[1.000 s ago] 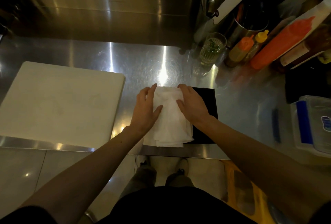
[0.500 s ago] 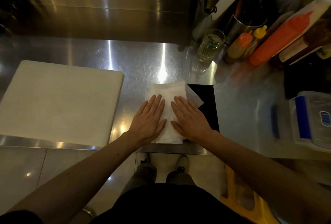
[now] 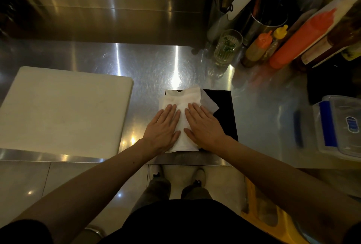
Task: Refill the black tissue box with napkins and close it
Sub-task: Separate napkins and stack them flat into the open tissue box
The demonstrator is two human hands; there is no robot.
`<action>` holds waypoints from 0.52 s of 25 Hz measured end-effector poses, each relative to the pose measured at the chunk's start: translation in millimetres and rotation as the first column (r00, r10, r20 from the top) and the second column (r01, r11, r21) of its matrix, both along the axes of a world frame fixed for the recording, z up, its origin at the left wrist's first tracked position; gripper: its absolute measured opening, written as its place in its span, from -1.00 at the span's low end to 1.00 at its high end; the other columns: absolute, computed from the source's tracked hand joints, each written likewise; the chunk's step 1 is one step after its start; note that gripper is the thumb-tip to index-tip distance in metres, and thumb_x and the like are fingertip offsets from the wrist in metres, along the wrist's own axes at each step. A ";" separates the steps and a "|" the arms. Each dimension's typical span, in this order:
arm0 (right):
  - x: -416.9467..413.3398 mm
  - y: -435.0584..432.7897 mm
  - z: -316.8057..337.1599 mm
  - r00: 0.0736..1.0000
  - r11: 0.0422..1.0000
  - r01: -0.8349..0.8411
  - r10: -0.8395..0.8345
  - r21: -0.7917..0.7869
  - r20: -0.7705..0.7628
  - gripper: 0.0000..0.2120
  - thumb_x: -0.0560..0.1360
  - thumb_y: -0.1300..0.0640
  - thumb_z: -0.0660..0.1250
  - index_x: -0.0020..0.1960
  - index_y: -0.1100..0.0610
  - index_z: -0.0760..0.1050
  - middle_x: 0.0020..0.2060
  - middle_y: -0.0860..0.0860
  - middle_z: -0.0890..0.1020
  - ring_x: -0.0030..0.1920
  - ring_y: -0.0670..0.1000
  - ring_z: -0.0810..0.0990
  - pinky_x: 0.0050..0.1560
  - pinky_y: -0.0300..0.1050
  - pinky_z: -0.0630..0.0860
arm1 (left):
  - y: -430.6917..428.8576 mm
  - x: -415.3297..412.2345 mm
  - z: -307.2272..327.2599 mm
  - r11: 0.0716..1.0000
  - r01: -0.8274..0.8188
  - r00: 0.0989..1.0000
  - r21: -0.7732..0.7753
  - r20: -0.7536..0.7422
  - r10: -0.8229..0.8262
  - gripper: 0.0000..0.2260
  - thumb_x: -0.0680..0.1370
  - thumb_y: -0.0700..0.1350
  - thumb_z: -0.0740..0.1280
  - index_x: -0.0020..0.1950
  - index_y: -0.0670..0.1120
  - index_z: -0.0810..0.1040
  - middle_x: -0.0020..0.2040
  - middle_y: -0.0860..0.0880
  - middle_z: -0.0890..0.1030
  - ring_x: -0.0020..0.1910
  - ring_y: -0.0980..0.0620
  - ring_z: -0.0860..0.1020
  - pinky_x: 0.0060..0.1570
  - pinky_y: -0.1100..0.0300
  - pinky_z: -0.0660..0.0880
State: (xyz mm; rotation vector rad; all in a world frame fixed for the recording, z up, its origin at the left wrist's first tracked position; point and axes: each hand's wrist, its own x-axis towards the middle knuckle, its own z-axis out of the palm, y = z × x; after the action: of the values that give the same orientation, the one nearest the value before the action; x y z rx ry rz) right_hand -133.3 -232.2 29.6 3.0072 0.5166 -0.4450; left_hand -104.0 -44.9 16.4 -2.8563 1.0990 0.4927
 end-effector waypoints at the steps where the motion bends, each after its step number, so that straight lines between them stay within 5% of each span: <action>1: 0.8 0.9 -1.2 1.000 1.000 -0.005 0.005 -0.008 0.003 -0.33 0.63 -0.18 -0.02 0.55 0.25 0.00 0.55 0.22 0.06 0.56 0.16 0.01 0.50 0.02 -0.19 | -1.0 0.6 0.5 1.000 0.006 1.000 0.011 0.006 -0.006 -0.27 0.56 0.23 -0.35 0.58 -0.18 -0.01 0.58 -0.21 0.00 0.57 -0.15 -0.04 0.52 -0.02 -0.10; 13: 10.9 13.5 -6.9 0.997 0.976 -0.056 0.044 -0.212 -0.059 -0.30 0.64 -0.20 -0.11 0.54 0.31 -0.08 0.55 0.26 0.05 0.56 0.20 -0.01 0.52 0.07 -0.17 | -34.7 8.2 7.7 0.907 0.030 0.999 0.420 0.011 -0.038 -0.35 0.65 0.21 -0.20 0.56 -0.20 -0.27 0.58 -0.22 -0.23 0.56 -0.15 -0.24 0.45 -0.01 -0.33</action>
State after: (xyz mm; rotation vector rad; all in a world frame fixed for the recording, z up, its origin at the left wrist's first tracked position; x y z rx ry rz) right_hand -122.4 -218.6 22.6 2.7773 0.5111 -0.5421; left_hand -95.8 -79.6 24.1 -2.4566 0.9043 0.6131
